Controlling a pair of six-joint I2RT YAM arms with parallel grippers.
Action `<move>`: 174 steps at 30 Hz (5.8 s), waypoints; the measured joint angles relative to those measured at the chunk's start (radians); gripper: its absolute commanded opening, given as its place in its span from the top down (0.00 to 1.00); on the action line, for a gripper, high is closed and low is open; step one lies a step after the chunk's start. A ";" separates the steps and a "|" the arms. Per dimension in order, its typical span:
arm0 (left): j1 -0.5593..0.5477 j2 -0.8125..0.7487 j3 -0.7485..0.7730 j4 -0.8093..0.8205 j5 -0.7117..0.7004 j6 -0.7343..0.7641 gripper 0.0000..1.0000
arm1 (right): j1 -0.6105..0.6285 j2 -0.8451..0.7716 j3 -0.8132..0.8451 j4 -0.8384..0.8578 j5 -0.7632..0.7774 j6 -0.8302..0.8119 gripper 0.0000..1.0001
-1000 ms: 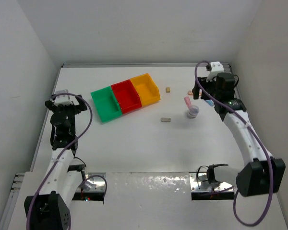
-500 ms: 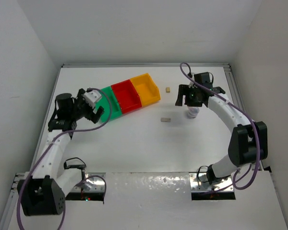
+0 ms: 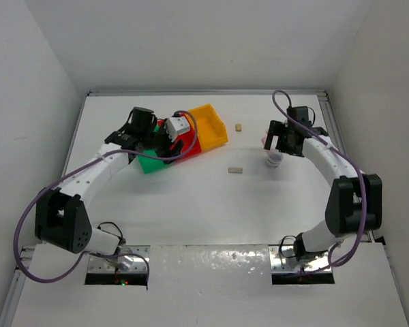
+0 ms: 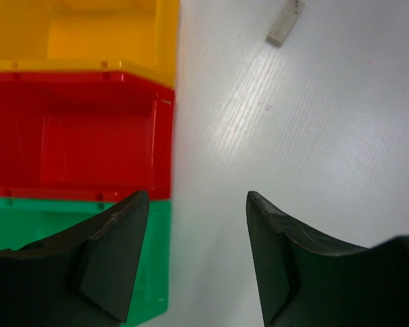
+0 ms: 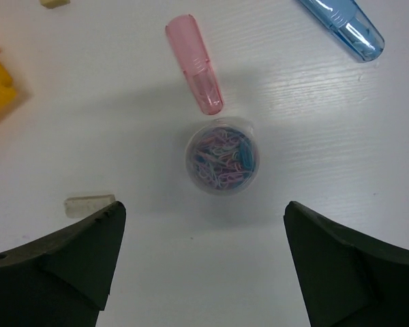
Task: Sort the stationery into containers
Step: Pick up the stationery from the center of the board, then place the stationery in the storage box, then pick up the stationery from the center of the board, then place the stationery in the storage box.
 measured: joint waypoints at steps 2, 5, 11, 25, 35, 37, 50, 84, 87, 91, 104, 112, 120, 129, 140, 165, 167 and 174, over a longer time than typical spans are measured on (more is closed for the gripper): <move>0.000 -0.026 -0.032 -0.001 -0.019 -0.023 0.40 | 0.002 0.041 0.006 -0.001 0.014 -0.011 0.02; 0.001 -0.063 -0.064 -0.003 -0.045 -0.051 0.40 | 0.008 0.153 0.026 -0.003 0.031 -0.028 0.09; 0.036 -0.159 -0.115 0.016 -0.105 -0.108 0.39 | 0.034 0.282 0.039 -0.011 0.108 -0.055 0.27; 0.090 -0.254 -0.216 0.106 -0.192 -0.198 0.39 | 0.056 0.277 0.024 0.070 0.147 -0.108 0.95; 0.189 -0.317 -0.334 0.201 -0.396 -0.389 0.44 | 0.303 0.274 0.482 -0.107 0.024 -0.298 1.00; 0.218 -0.334 -0.374 0.209 -0.450 -0.436 0.44 | 0.368 0.348 0.697 -0.115 -0.011 -0.325 1.00; 0.275 -0.450 -0.455 0.215 -0.568 -0.521 0.44 | 0.445 0.812 1.040 -0.117 -0.043 -0.330 1.00; 0.302 -0.450 -0.485 0.243 -0.624 -0.505 0.43 | 0.442 0.864 0.975 -0.080 0.076 -0.242 0.33; 0.302 -0.450 -0.485 0.243 -0.629 -0.502 0.43 | 0.442 0.864 0.975 -0.078 0.066 -0.241 0.33; 0.303 -0.450 -0.485 0.243 -0.634 -0.502 0.43 | 0.441 0.862 0.974 -0.079 0.057 -0.239 0.32; 0.310 -0.470 -0.485 0.244 -0.640 -0.500 0.43 | 0.285 0.290 0.765 -0.315 -0.239 -0.408 0.76; 0.323 -0.517 -0.528 0.272 -0.643 -0.522 0.43 | -0.046 0.458 0.602 -0.419 -0.119 -0.467 0.37; 0.344 -0.517 -0.532 0.254 -0.662 -0.529 0.43 | -0.236 0.665 0.558 -0.306 -0.033 -0.475 0.29; 0.396 -0.508 -0.534 0.247 -0.652 -0.556 0.43 | -0.210 0.686 0.568 -0.192 -0.002 -0.578 0.35; 0.507 -0.468 -0.534 0.247 -0.605 -0.585 0.43 | -0.222 0.706 0.578 -0.170 -0.049 -0.573 0.98; 0.478 -0.498 -0.475 0.265 -0.397 -0.578 0.44 | 0.450 0.333 0.547 0.057 -0.023 -0.206 1.00; 0.484 -0.510 -0.480 0.256 -0.423 -0.586 0.44 | 0.510 0.446 0.711 0.078 -0.034 -0.163 1.00; 0.512 -0.555 -0.516 0.232 -0.502 -0.605 0.43 | 0.580 0.786 1.009 0.142 -0.026 -0.092 1.00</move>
